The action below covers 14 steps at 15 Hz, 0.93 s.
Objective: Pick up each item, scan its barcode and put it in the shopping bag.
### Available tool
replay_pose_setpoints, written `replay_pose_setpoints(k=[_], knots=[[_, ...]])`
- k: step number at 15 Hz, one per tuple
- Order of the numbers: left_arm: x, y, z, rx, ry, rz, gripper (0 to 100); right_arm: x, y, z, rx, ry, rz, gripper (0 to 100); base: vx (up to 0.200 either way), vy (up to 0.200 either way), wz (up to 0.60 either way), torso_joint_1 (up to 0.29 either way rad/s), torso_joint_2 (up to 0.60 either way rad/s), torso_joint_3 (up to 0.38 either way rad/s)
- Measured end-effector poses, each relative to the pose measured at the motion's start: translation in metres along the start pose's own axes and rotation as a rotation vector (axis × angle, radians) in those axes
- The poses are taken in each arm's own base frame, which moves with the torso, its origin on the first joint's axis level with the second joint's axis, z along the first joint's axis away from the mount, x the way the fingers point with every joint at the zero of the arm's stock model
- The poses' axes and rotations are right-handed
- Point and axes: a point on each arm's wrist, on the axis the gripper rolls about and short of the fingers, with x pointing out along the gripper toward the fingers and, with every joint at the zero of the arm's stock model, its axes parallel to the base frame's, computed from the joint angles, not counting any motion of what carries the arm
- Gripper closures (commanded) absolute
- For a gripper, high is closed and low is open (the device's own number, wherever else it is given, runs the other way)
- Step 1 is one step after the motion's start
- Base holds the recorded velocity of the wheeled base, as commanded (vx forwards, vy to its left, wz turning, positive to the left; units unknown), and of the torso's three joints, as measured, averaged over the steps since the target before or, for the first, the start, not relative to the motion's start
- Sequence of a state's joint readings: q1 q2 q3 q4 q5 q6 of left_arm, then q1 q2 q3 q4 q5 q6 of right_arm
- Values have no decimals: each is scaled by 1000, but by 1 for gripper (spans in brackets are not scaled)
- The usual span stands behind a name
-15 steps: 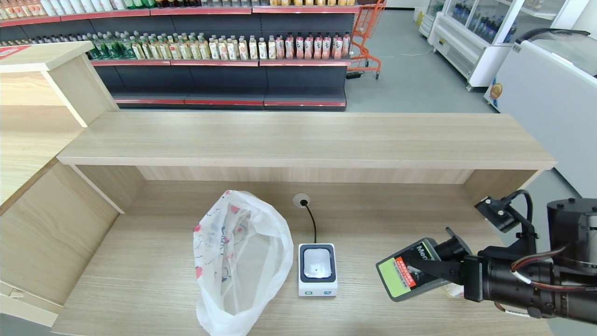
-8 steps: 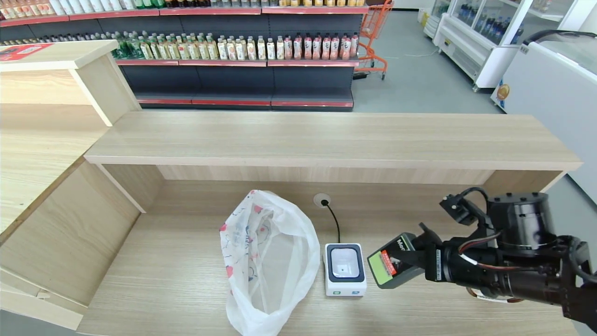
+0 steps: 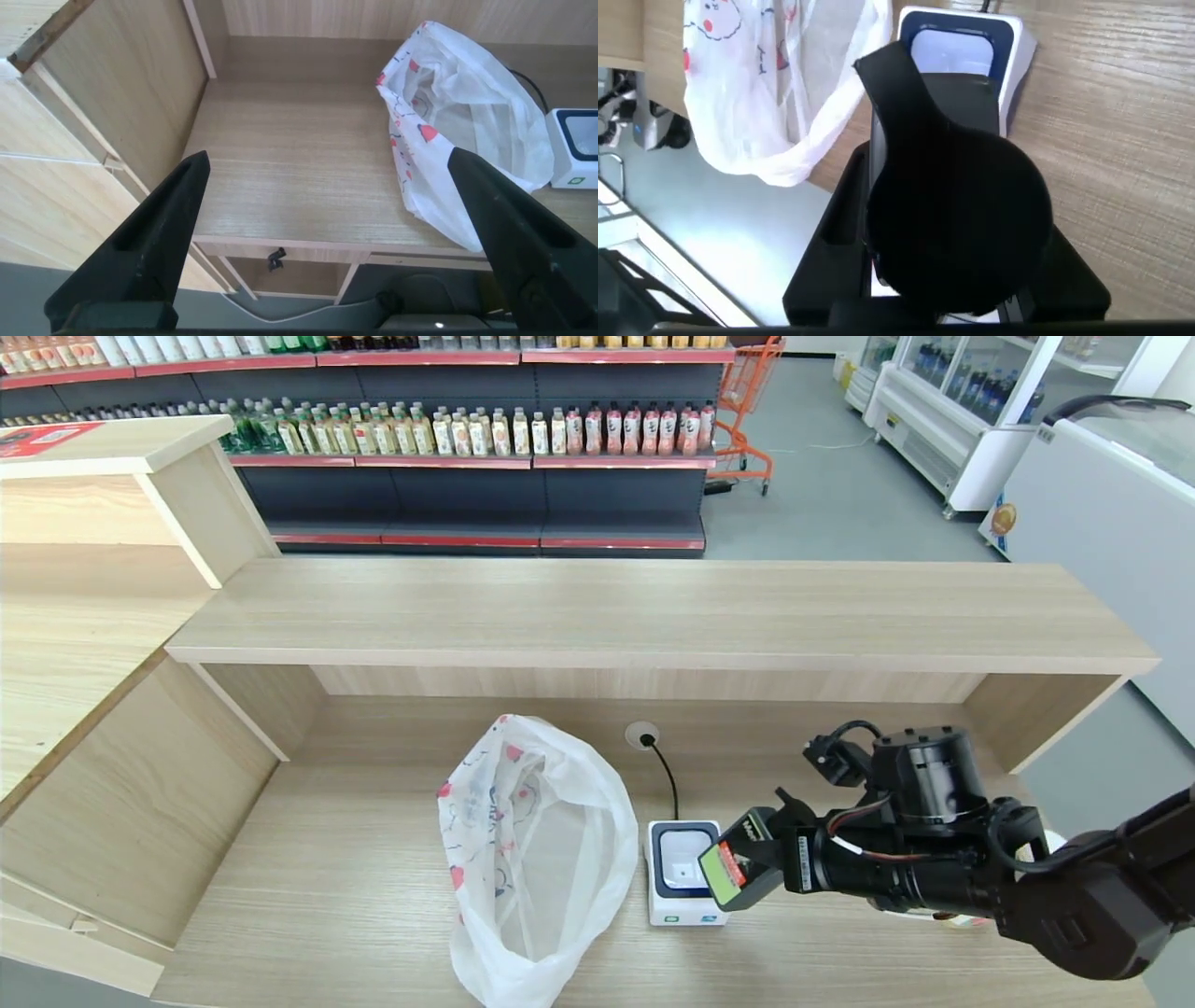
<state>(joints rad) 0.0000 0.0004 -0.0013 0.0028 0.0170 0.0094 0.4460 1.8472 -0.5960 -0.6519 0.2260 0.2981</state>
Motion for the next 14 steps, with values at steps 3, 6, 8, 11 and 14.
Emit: replay_pose_setpoints(k=[3,6,8,11,14], knots=[[0,0,0,0,0,0,0,15,0,-5,-12,24,-10,100,0,0,0,0,0,0],[0,0,0,0,0,0,0,31,0,-2,-33,-29,2,100,0,0,0,0,0,0],[0,0,0,0,0,0,0,41,2,-5,-40,-22,11,100,0,0,0,0,0,0],[0,0,0,0,0,0,0,51,6,-13,-48,6,21,100,0,0,0,0,0,0],[0,0,0,0,0,0,0,56,6,-15,-51,9,22,100,0,0,0,0,0,0]])
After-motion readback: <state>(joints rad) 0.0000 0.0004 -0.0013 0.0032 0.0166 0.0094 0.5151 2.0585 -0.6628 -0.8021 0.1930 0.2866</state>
